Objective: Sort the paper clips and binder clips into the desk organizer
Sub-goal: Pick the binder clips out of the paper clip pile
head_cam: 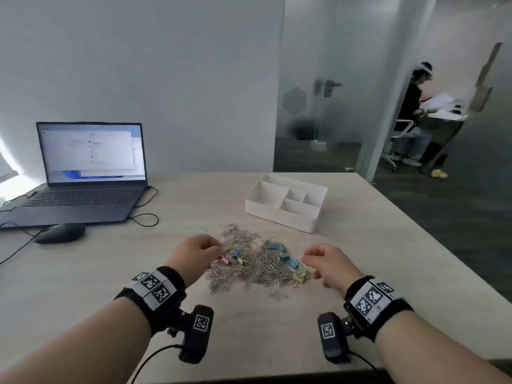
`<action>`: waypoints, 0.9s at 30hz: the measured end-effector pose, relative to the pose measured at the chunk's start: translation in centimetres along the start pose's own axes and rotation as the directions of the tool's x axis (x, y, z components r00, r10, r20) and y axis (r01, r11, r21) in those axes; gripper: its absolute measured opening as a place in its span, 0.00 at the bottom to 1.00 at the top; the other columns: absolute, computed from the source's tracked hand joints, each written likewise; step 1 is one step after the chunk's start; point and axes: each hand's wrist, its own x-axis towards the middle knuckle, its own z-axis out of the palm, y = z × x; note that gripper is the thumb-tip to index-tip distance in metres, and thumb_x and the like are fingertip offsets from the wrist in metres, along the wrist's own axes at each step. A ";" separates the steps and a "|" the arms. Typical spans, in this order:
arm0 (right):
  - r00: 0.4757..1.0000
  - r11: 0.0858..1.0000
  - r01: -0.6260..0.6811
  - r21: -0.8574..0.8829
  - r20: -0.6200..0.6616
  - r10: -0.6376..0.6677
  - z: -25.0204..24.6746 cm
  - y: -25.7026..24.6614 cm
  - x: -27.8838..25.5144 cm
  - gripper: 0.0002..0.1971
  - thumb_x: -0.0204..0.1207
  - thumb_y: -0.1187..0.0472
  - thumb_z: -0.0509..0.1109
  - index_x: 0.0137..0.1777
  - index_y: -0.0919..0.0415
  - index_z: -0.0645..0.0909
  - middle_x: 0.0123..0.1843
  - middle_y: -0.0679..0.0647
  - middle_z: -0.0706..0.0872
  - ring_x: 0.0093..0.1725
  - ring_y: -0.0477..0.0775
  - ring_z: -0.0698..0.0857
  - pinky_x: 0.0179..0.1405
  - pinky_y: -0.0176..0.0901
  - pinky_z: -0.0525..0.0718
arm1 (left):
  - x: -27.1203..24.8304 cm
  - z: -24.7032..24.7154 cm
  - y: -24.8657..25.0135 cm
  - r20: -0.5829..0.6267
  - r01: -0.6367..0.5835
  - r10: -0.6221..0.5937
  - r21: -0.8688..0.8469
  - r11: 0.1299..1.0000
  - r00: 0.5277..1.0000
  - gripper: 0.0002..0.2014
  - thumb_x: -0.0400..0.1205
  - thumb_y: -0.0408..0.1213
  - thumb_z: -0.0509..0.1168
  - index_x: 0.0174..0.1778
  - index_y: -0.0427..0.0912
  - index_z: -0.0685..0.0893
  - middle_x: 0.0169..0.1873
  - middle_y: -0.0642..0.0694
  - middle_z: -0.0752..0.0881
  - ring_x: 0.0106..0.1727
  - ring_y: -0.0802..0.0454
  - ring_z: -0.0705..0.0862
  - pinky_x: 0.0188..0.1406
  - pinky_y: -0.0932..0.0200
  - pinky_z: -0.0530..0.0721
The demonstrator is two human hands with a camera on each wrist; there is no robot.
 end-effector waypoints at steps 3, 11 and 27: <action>0.999 0.987 -0.014 -0.162 0.037 0.020 0.7 0.2 0.3 0.20 0.72 0.53 0.79 0.64 0.48 0.81 0.61 0.49 0.81 0.43 0.50 0.84 0.32 0.38 0.77 | -0.5 1.0 -0.9 0.020 0.050 -0.048 -0.079 0.996 0.999 0.07 0.80 0.38 0.68 0.38 0.49 0.89 0.25 0.56 0.85 0.30 0.54 0.83 0.22 0.64 0.74; 0.993 0.850 0.084 -0.520 0.116 -0.027 1.7 0.3 1.4 0.11 0.67 0.53 0.79 0.48 0.40 0.85 0.55 0.47 0.79 0.51 0.46 0.82 0.48 0.38 0.77 | 0.6 1.8 -1.1 0.048 0.023 -0.020 -0.056 0.998 0.999 0.06 0.80 0.38 0.66 0.41 0.50 0.87 0.34 0.53 0.89 0.32 0.55 0.84 0.31 0.62 0.80; 1.000 0.949 -0.023 -0.316 -0.013 0.020 -4.2 2.0 6.0 0.05 0.74 0.66 0.71 0.40 0.56 0.86 0.38 0.57 0.90 0.33 0.56 0.87 0.41 0.59 0.91 | 7.9 4.4 1.1 0.367 -0.218 0.007 0.537 0.815 0.930 0.23 0.75 0.46 0.74 0.67 0.57 0.83 0.61 0.55 0.85 0.56 0.56 0.83 0.55 0.61 0.82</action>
